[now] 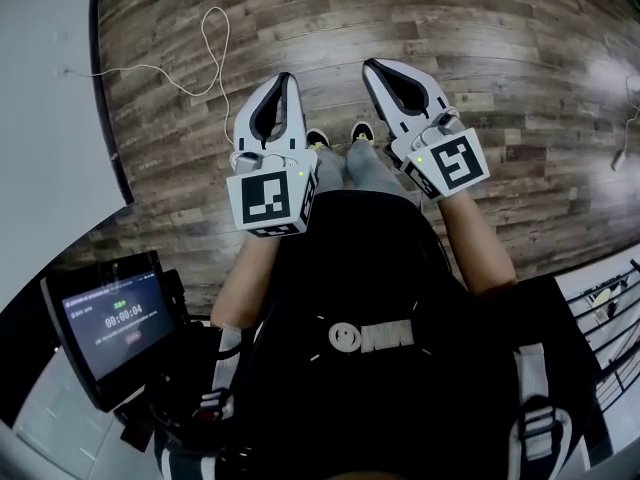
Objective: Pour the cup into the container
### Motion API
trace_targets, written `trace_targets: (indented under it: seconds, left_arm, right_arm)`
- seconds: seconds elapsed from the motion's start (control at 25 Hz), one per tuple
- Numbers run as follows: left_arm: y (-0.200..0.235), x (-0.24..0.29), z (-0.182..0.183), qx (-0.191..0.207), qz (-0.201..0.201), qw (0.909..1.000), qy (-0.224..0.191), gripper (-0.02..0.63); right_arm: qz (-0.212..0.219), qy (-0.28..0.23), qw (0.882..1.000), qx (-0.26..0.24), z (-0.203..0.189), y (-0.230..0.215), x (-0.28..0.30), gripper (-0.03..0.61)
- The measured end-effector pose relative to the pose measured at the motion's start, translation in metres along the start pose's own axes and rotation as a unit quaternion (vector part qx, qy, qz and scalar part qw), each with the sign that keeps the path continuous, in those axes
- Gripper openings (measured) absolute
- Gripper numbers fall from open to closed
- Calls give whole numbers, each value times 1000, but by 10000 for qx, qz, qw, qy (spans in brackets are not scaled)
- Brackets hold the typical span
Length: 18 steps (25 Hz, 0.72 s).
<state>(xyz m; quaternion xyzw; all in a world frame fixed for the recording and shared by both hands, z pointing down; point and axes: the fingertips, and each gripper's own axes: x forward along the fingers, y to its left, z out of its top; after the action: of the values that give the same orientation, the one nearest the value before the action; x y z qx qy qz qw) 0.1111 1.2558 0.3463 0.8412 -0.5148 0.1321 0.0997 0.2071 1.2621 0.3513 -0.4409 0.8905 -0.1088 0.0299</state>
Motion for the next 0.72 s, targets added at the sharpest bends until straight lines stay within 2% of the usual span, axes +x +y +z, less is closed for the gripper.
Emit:
trace_targets:
  seconds: [0.28, 0.48, 0.72]
  left_arm:
    - [28, 30, 0, -101, -192, 9998, 30, 0]
    - [74, 53, 10, -247, -293, 9991, -168, 0]
    - [139, 79, 14, -190, -381, 9988, -255, 0]
  right_arm:
    - [-129, 194, 9997, -50, -7, -9, 41, 5]
    - [-221, 356, 9989, -196, -6, -11, 90, 5]
    - [-278, 614, 9970, -378, -8, -11, 165, 5]
